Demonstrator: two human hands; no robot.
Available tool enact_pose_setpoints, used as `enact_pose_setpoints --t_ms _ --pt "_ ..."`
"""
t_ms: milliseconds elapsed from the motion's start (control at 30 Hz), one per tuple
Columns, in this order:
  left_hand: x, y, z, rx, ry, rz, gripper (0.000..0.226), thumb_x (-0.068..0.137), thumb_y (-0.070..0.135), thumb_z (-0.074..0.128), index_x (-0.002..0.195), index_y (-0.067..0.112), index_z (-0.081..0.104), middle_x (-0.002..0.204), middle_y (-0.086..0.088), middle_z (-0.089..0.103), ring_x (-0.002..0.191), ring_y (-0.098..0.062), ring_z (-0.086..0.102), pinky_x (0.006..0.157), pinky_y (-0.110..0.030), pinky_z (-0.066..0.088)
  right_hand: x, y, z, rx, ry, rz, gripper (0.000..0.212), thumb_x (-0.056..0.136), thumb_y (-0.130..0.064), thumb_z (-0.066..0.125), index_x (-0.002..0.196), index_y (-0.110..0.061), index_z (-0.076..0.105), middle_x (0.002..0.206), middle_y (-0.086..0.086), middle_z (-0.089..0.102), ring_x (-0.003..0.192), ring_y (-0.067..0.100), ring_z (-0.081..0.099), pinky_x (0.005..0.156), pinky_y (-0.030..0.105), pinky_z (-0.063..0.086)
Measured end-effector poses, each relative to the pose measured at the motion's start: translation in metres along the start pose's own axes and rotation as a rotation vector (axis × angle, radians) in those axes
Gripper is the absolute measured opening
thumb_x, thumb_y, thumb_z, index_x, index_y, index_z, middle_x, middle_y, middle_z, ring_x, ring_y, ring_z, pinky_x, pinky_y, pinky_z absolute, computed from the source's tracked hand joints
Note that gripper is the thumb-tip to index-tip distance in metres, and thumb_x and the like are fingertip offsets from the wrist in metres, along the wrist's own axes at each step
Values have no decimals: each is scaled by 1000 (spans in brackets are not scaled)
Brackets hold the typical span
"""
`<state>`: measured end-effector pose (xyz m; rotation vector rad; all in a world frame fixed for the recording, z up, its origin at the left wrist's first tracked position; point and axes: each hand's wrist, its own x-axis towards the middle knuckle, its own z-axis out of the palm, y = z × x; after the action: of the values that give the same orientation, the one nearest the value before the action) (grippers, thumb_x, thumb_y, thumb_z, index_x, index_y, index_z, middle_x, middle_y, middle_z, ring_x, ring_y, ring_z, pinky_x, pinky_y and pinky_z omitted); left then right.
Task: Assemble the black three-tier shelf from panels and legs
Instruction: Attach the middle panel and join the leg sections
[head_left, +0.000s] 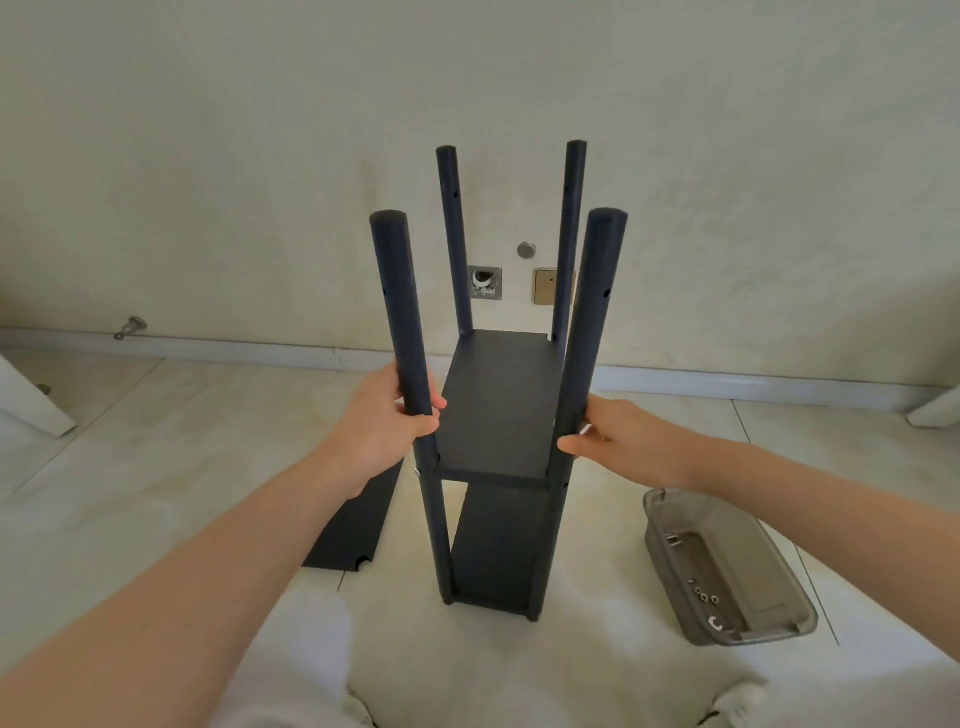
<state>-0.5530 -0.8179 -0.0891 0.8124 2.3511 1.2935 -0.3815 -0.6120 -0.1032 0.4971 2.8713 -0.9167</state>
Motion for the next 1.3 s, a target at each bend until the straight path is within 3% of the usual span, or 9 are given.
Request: enact_pose_setpoints --t_ms 100,333,500,700,800,967,1033,1200,1300 --pt "1 -7 3 47 -15 -21 28 87 1 74 92 25 61 97 8 68 88 -7 65 81 -25 54 0 1 4 -55 -53 25 33 102 -34 49 121 -8 54 115 9 63 99 19 63 86 28 51" --pt "1 -12 5 161 -46 15 18 87 6 76 100 15 69 91 15 66 80 1 62 63 -5 43 -5 8 3 -38 -29 33 12 101 -33 52 95 -24 55 97 -8 59 88 6 59 65 9 38" --pt "-2 -16 7 221 -32 23 19 87 8 77 103 15 70 93 10 64 79 0 59 68 -6 41 -10 8 4 18 24 9 27 99 -36 55 121 -22 59 106 -9 63 93 10 62 70 8 40" --pt "-8 -14 12 290 30 -3 25 90 14 74 113 9 64 102 1 63 86 -12 61 72 -13 44 -17 -3 -3 103 89 -1 26 98 -32 59 122 -23 56 109 -6 66 91 6 64 72 11 44" --pt "-16 -12 18 440 38 -79 24 98 27 65 110 7 58 93 -2 59 77 -14 58 61 -14 42 -18 -7 -4 83 88 2 28 99 -33 56 122 -17 56 111 2 67 95 15 66 74 16 47" --pt "-36 -11 29 565 -497 -402 30 98 36 61 91 6 58 83 -8 57 73 -21 63 75 -29 54 -19 -12 -3 70 66 11 30 101 -35 51 122 -14 57 114 8 67 97 20 67 69 11 43" --pt "-42 -6 40 612 -562 -221 27 97 35 60 85 11 63 81 -4 59 70 -16 58 68 -23 48 -19 -15 -5 95 74 2 31 100 -35 52 124 -15 58 117 5 66 96 17 65 70 12 43" --pt "-42 3 76 857 -393 304 18 104 20 50 116 16 62 101 2 63 89 -14 64 77 -25 54 -17 -24 -15 163 152 -49 23 93 -32 65 110 -17 64 107 0 67 87 10 64 69 13 47" --pt "-33 -11 101 1090 -405 473 39 106 25 48 143 13 51 143 -7 55 137 -23 48 116 -37 38 -15 -23 -14 87 132 -35 32 94 -36 62 113 -10 65 109 10 70 97 23 66 86 34 56"
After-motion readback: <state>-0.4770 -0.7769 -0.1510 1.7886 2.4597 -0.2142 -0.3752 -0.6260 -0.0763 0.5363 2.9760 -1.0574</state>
